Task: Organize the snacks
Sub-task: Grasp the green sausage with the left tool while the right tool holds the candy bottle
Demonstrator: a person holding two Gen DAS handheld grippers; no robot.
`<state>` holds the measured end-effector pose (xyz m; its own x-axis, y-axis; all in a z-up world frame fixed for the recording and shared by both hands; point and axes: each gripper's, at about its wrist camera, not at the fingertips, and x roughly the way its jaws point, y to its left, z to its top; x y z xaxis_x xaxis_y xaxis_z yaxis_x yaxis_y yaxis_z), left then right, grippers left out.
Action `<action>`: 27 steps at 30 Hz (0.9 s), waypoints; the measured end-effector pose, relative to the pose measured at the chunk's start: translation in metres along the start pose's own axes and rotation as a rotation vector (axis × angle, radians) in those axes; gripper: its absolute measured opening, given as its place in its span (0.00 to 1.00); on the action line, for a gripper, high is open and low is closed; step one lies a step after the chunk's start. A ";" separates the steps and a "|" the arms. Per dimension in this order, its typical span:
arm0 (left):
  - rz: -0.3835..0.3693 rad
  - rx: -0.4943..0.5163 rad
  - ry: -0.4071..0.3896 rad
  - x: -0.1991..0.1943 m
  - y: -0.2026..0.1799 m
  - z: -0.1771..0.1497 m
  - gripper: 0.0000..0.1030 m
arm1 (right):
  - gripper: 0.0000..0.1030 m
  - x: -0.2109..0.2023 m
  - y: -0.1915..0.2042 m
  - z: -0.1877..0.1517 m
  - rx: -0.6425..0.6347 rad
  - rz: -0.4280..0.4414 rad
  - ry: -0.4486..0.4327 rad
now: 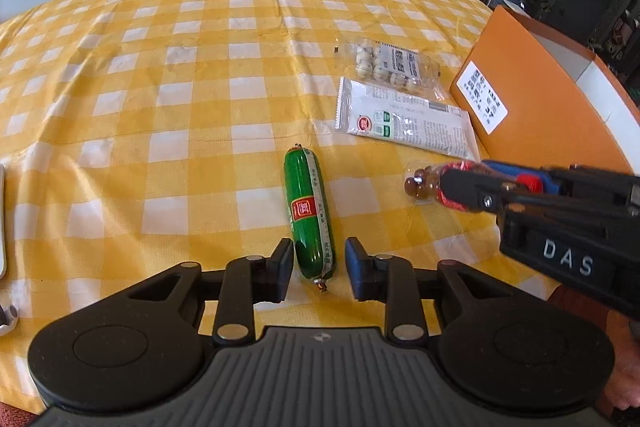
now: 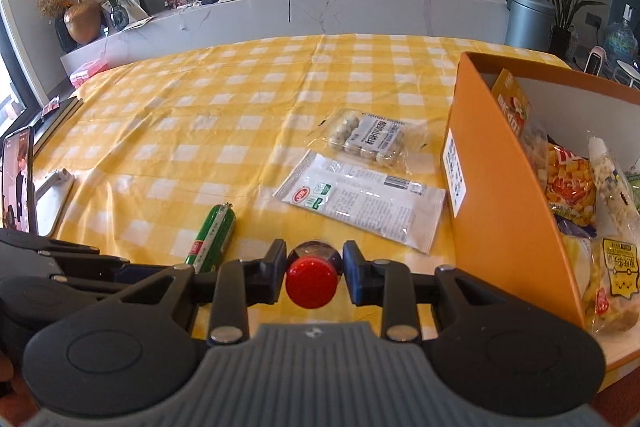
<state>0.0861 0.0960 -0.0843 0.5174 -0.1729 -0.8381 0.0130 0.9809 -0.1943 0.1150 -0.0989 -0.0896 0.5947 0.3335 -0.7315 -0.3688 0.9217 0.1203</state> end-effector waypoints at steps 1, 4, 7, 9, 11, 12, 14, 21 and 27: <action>-0.011 -0.014 -0.006 -0.002 0.002 0.001 0.41 | 0.28 0.000 -0.001 0.000 0.005 0.002 0.005; -0.048 -0.080 -0.012 -0.005 0.011 0.006 0.47 | 0.28 0.001 -0.005 -0.001 0.023 0.011 0.027; -0.052 -0.102 0.002 0.001 0.015 0.010 0.47 | 0.28 0.005 -0.005 -0.004 0.021 0.015 0.059; -0.044 -0.101 0.012 0.006 0.014 0.012 0.46 | 0.28 0.010 -0.005 -0.007 0.028 0.021 0.088; -0.049 -0.111 0.023 0.010 0.014 0.014 0.46 | 0.28 0.015 -0.004 -0.009 0.033 0.024 0.107; -0.049 -0.114 0.028 0.012 0.013 0.014 0.46 | 0.28 0.016 -0.004 -0.010 0.030 0.024 0.112; -0.036 -0.107 0.028 0.014 0.012 0.016 0.46 | 0.28 0.020 -0.003 -0.011 0.024 0.023 0.121; 0.004 -0.073 0.019 0.018 0.007 0.020 0.40 | 0.28 0.030 -0.001 -0.007 0.006 0.027 0.130; 0.018 -0.052 0.017 0.018 0.006 0.019 0.26 | 0.29 0.039 0.002 -0.003 -0.003 0.032 0.138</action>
<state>0.1116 0.1010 -0.0906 0.5023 -0.1573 -0.8502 -0.0408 0.9779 -0.2051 0.1351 -0.0847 -0.1202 0.4790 0.3320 -0.8126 -0.3886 0.9103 0.1429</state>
